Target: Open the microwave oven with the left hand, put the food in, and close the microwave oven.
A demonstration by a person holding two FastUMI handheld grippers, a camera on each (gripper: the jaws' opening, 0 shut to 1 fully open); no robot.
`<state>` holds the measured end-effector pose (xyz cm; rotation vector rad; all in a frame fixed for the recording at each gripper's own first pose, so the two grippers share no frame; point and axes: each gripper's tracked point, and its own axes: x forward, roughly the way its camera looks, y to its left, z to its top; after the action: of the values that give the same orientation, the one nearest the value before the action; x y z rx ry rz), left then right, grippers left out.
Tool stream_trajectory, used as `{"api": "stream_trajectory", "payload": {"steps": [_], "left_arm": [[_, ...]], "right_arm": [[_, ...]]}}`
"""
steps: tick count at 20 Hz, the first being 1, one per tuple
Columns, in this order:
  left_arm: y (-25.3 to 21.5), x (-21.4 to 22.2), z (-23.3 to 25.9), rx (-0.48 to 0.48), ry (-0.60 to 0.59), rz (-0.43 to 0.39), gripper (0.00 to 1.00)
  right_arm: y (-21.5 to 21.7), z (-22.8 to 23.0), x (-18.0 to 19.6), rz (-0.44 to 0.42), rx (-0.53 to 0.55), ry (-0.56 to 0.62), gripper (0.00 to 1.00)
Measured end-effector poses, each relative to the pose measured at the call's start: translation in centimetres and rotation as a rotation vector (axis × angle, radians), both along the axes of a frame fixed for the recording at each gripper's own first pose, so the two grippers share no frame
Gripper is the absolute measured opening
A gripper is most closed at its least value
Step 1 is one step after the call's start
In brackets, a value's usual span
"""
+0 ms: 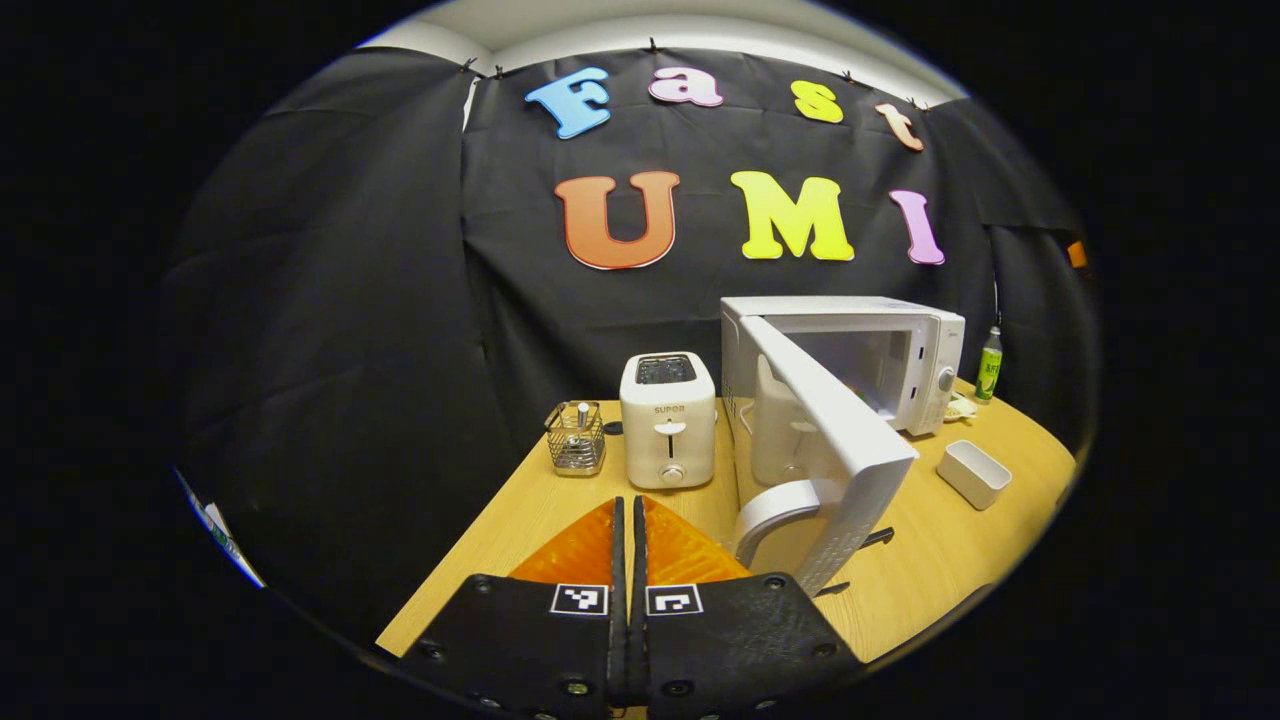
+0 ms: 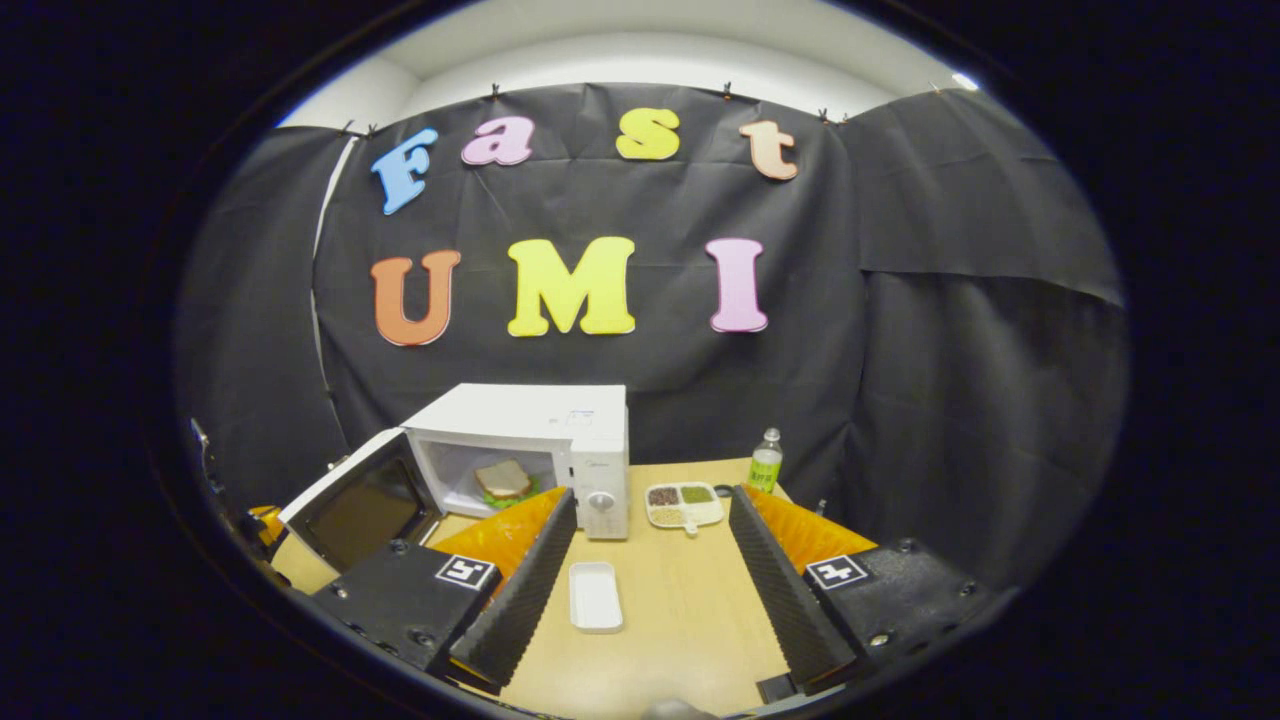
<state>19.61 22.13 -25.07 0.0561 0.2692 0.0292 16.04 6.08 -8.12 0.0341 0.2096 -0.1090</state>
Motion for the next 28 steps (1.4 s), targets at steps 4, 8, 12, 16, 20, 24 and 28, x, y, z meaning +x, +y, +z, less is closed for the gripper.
{"api": "stream_trajectory", "payload": {"steps": [4,8,12,16,20,24,28], "left_arm": [[-0.4,0.9,-0.9,0.037,0.012,-0.012,0.0],[-2.2,1.2,-0.6,0.051,0.011,-0.058,0.0],[-4.0,1.1,-0.8,0.046,0.018,-0.089,0.0],[-7.3,0.8,-0.9,0.03,0.02,-0.135,0.0],[-11.5,0.8,-0.8,0.011,0.014,-0.2,0.0],[-15.2,1.4,-0.8,0.01,0.018,-0.255,0.0],[-19.2,2.4,-0.6,0.011,0.017,-0.316,0.0]], "right_arm": [[0.0,-0.8,-0.7,-0.002,-0.019,0.024,0.98],[0.8,-1.5,-0.8,0.006,-0.008,0.04,0.98],[0.9,-2.0,-0.8,0.012,0.012,0.053,0.98],[0.2,-1.5,-0.7,0.004,0.024,0.047,0.98],[-0.7,-0.9,-0.8,0.002,0.021,0.041,0.98],[-1.3,-0.6,-0.9,0.005,0.019,0.037,0.98],[-1.8,-0.8,-0.6,0.013,0.016,0.042,0.98]]}}
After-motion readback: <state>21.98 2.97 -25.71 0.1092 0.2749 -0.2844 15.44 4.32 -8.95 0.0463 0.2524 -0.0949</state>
